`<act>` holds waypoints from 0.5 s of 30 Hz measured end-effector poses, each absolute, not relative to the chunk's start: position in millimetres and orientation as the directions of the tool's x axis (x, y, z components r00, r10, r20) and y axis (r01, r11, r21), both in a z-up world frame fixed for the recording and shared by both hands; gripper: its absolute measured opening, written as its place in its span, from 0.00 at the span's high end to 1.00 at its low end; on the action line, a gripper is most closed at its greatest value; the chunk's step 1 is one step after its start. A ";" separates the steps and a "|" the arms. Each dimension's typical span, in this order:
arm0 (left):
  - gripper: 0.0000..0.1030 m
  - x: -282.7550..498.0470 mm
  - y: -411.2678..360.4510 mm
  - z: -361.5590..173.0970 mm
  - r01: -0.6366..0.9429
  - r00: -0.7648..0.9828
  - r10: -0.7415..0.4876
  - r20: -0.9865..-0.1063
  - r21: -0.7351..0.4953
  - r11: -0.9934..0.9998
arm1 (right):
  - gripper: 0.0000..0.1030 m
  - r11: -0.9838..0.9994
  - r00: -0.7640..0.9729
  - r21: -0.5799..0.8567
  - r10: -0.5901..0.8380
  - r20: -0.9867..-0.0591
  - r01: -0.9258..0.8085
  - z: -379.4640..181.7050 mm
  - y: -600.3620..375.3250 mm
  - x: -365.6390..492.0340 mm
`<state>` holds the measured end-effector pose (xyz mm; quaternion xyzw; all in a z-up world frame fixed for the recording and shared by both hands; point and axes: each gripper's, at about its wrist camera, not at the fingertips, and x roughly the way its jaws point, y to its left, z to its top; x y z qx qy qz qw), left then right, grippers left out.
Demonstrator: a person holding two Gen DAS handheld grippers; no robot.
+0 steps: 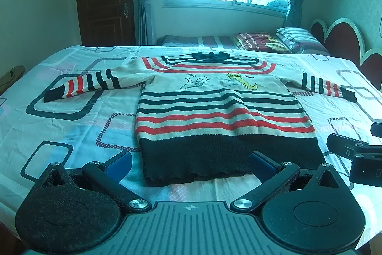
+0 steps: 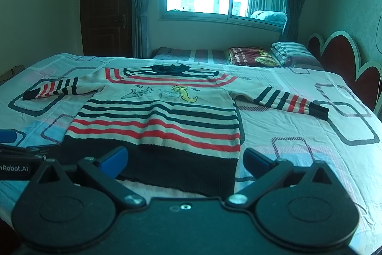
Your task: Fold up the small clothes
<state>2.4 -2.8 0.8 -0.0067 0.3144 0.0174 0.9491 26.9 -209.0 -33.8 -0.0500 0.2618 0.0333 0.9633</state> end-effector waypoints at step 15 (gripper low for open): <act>0.00 3.7 -4.5 2.5 -0.034 0.804 0.028 -0.594 0.001 0.999 | 0.01 0.994 0.862 -0.074 0.036 -0.506 -0.085 -30.8 -214.1 24.7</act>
